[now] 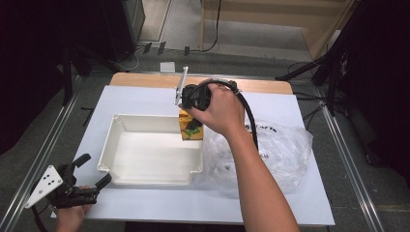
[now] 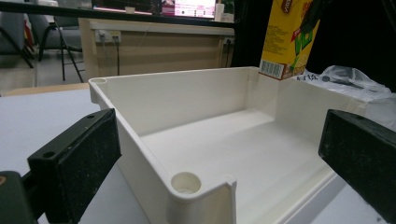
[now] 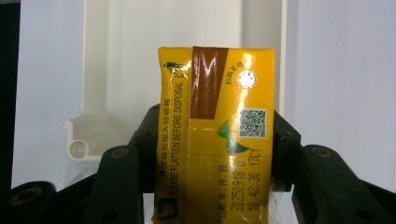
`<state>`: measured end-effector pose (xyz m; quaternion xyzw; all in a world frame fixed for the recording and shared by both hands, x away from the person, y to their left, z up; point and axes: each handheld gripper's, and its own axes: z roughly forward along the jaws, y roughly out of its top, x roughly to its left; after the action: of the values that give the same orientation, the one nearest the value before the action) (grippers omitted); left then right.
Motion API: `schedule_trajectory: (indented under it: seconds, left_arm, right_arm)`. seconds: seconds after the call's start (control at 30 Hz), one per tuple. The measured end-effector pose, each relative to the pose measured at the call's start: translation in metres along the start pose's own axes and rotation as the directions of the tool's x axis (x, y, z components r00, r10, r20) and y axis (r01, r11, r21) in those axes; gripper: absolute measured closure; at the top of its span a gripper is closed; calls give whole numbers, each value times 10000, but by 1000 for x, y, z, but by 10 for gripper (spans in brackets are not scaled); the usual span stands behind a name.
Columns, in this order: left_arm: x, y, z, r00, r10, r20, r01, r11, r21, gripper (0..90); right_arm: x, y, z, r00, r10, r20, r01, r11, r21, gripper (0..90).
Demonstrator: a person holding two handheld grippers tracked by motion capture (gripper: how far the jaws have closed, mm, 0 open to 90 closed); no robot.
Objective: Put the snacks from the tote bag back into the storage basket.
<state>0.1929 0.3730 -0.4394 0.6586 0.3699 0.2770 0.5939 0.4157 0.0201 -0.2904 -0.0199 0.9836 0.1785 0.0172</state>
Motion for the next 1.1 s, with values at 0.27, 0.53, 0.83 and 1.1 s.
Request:
schedule_trajectory:
  seconds: [0.27,0.53,0.83,1.1]
  left_arm:
    - [0,0,0,10000,0,0,0,10000,-11,0]
    - [0,0,0,10000,0,2,0,10000,-13,0]
    - [0,0,0,10000,11,-1,-11,10000,-6,0]
    - [0,0,0,10000,19,-7,-19,10000,-3,0]
  right_arm:
    - [0,3,5,10000,17,-61,-17,10000,15,530]
    - [0,3,12,9999,-19,-127,19,10000,9,530]
    - [1,2,17,9997,31,-224,-30,10000,48,530]
    - [1,-2,22,9997,34,-258,-36,10000,-67,529]
